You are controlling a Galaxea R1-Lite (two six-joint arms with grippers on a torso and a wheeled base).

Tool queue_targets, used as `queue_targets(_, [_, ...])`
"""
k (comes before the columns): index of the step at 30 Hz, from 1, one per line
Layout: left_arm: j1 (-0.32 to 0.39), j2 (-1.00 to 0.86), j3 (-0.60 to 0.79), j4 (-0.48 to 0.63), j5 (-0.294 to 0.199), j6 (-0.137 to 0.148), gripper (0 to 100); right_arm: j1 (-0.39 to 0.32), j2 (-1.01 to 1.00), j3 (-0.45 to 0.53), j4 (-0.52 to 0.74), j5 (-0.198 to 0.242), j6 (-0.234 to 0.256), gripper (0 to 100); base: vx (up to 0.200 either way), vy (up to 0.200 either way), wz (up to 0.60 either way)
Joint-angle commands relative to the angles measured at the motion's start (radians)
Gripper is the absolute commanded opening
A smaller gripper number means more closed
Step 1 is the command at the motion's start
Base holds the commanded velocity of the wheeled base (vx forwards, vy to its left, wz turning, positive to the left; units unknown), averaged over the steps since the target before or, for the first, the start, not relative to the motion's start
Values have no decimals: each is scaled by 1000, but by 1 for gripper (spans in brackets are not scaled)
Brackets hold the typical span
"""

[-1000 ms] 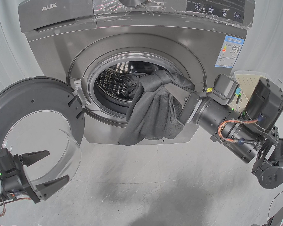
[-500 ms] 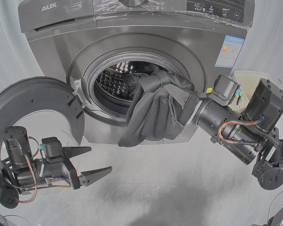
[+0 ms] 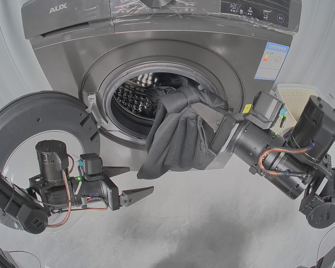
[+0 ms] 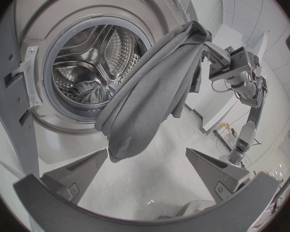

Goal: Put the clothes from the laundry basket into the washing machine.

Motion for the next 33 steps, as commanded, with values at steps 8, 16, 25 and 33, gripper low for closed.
queue_targets(8, [0,197,-77,-135,5,-6,100,14,-9,21,-18,0,-2,0,0,0,0])
queue_targets(16, [-14,266,-124,-186,31,-22,100,14,-19,26,-20,0,-1,0,0,0,0])
queue_targets(25, [-20,275,-106,-310,57,-43,0,12,-19,49,-20,0,-1,0,0,0,0])
queue_targets(33, [-104,91,137,-462,57,-63,0,-12,-8,106,-20,12,-7,100,0,0,0])
